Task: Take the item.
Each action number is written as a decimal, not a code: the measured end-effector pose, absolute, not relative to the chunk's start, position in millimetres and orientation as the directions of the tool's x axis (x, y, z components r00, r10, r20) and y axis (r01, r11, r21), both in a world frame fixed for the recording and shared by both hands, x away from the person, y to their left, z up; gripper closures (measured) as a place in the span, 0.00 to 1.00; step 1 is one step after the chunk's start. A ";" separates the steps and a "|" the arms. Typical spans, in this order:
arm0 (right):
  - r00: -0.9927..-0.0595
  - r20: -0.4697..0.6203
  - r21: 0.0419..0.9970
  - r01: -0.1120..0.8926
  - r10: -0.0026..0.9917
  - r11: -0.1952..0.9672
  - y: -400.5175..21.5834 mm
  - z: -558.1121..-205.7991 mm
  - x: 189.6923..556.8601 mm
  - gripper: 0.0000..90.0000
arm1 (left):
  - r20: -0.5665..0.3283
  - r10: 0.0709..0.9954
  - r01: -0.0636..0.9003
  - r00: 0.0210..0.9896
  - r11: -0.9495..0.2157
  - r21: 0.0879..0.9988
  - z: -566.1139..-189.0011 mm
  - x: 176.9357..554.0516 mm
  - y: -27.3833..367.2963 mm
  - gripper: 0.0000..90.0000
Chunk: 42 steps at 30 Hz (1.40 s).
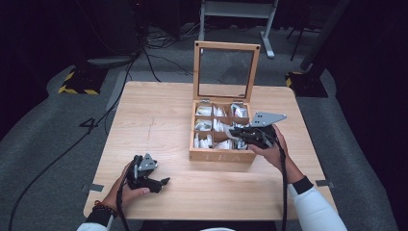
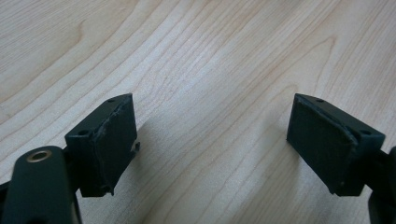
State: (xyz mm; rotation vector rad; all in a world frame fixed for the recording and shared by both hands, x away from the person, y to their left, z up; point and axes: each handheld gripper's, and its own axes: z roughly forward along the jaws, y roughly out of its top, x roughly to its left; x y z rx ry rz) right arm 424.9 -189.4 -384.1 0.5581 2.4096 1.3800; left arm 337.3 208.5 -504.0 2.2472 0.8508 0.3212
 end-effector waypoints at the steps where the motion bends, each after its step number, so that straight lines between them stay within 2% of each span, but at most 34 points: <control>1: -0.878 -0.072 0.871 0.176 0.474 0.458 -190.5 -383.1 423.7 0.95 | -0.016 0.657 0.483 0.753 -0.537 0.691 -504.0 337.2 208.4 0.18; 27: -0.920 -0.073 0.872 0.128 0.385 0.472 -193.5 -383.4 390.1 0.96 | -0.016 0.658 0.483 0.753 -0.537 0.691 -504.0 337.2 208.4 0.18; 42: -0.950 -0.055 0.832 0.126 0.307 0.539 -186.5 -408.3 370.2 0.96 | -0.015 0.658 0.484 0.753 -0.537 0.691 -504.0 337.2 208.4 0.18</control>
